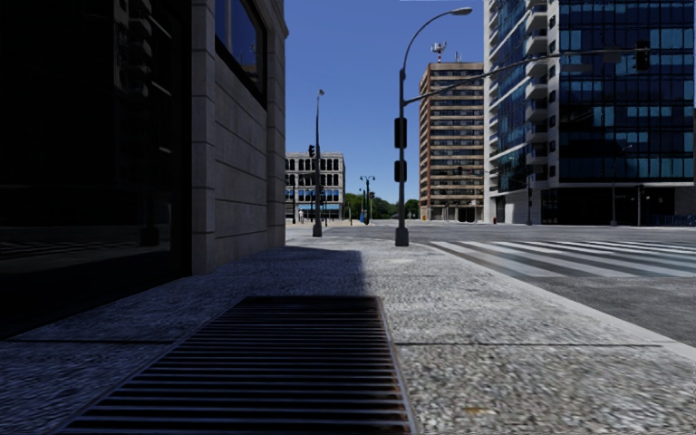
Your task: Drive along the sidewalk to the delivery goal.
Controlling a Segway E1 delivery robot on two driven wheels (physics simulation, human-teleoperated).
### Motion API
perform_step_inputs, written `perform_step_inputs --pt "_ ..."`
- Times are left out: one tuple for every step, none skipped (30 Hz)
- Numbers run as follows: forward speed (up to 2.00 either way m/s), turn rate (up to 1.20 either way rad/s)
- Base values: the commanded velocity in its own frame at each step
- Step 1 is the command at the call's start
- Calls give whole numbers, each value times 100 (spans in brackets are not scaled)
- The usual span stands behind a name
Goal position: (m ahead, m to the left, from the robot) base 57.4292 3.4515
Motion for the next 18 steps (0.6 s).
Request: perform_step_inputs --pt "200 0" --pt "200 0" --pt "200 0" --pt "200 0" --pt "200 0" --pt "200 0" --pt "200 0" --pt "200 0" --pt "200 0" --pt "200 0" --pt "200 0" --pt "200 0" --pt "200 0" --pt "200 0" --pt "200 0" --pt "200 0" --pt "200 0" --pt "200 0"
